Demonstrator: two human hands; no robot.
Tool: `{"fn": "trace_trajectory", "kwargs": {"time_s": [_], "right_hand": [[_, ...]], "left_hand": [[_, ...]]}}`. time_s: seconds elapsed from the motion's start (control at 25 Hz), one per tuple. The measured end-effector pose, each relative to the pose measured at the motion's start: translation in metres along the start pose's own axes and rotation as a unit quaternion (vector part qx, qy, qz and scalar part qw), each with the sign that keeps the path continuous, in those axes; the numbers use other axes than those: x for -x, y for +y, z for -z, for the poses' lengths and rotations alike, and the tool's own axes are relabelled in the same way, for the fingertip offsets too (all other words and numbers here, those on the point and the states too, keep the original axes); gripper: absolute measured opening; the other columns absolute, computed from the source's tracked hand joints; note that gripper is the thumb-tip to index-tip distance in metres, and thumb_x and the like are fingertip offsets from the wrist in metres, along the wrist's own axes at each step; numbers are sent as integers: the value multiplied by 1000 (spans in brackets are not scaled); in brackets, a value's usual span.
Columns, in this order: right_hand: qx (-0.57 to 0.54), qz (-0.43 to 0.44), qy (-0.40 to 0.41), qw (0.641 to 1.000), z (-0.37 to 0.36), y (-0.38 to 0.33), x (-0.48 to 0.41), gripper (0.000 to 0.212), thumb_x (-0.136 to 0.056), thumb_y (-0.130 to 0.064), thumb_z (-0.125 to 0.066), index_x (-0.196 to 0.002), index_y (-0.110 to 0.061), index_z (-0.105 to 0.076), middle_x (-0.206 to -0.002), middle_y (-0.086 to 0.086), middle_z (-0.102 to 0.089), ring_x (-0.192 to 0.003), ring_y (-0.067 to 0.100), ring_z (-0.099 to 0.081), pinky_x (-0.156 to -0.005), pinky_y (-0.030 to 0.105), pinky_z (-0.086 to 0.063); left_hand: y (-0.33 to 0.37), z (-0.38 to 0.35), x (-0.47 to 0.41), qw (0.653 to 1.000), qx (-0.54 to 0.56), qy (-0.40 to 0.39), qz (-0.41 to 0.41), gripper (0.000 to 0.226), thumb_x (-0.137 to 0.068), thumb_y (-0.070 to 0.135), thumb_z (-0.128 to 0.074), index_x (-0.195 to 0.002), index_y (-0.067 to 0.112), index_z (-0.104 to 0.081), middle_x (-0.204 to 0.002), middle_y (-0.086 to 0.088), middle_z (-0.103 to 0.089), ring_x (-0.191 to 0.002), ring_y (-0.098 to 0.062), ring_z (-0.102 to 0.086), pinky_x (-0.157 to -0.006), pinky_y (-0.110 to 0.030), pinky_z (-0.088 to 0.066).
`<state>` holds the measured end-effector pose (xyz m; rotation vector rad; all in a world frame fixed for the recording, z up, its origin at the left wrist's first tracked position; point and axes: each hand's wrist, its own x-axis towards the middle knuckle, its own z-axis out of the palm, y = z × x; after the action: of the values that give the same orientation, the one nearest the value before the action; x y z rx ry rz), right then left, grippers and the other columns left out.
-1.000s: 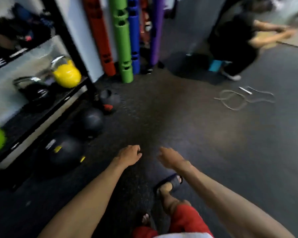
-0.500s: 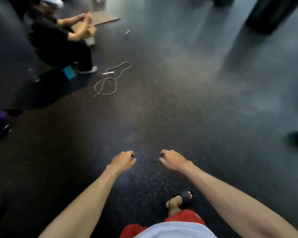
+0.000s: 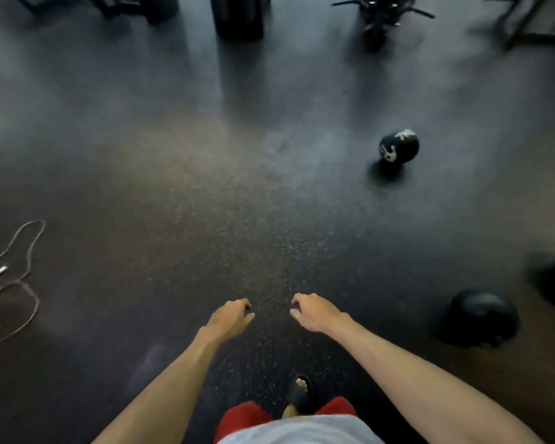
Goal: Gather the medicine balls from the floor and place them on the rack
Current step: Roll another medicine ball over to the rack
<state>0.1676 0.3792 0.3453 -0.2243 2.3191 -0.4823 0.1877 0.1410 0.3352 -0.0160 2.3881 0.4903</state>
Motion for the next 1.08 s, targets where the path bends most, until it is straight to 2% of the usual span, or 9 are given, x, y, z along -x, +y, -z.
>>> {"fn": "trace_trajectory", "kwargs": {"time_s": [0.16, 0.36, 0.48, 0.72, 0.88, 1.08], "right_hand": [[-72, -79, 29, 994, 43, 65, -11, 39, -102, -37, -47, -135, -17, -54, -127, 10, -65, -109, 28, -64, -93, 44, -53], [-146, -163, 70, 973, 108, 134, -49, 39, -102, -37, -49, -136, -20, -53, -129, 7, -63, -112, 24, -64, -93, 42, -54], [-166, -202, 90, 961, 165, 168, -90, 37, -102, -36, -50, -135, -19, -54, -123, 5, -66, -108, 22, -65, -92, 41, -54], [-217, -230, 132, 939, 299, 217, -172, 37, -101, -37, -50, -131, -16, -56, -118, 7, -67, -106, 25, -65, -93, 44, -53], [-225, -230, 142, 936, 376, 252, -233, 38, -100, -38, -50, -129, -15, -58, -121, 11, -67, -110, 31, -64, -91, 42, -52], [-234, -205, 124, 942, 484, 328, -326, 37, -100, -38, -50, -129, -17, -57, -120, 8, -67, -107, 26, -65, -93, 46, -53]], "left_hand": [[78, 27, -84, 994, -64, -35, -81, 32, -100, 35, -53, -121, 12, -60, -114, -8, -71, -103, -27, -66, -85, -39, -54], [175, 62, -200, 982, -109, -73, -134, 30, -97, 41, -55, -115, 18, -63, -110, -4, -71, -101, -25, -67, -84, -37, -53], [229, 94, -280, 969, -135, -86, -189, 31, -98, 35, -55, -119, 14, -63, -113, -9, -71, -107, -29, -67, -87, -39, -52], [315, 188, -418, 951, -177, -99, -233, 33, -100, 35, -53, -123, 14, -63, -116, -9, -71, -104, -27, -68, -85, -37, -52], [358, 237, -504, 949, -187, -102, -232, 34, -99, 36, -53, -123, 14, -63, -118, -9, -70, -106, -28, -67, -86, -38, -53], [437, 293, -621, 957, -167, -101, -215, 33, -101, 32, -53, -125, 11, -62, -121, -9, -69, -110, -27, -67, -88, -36, -51]]}}
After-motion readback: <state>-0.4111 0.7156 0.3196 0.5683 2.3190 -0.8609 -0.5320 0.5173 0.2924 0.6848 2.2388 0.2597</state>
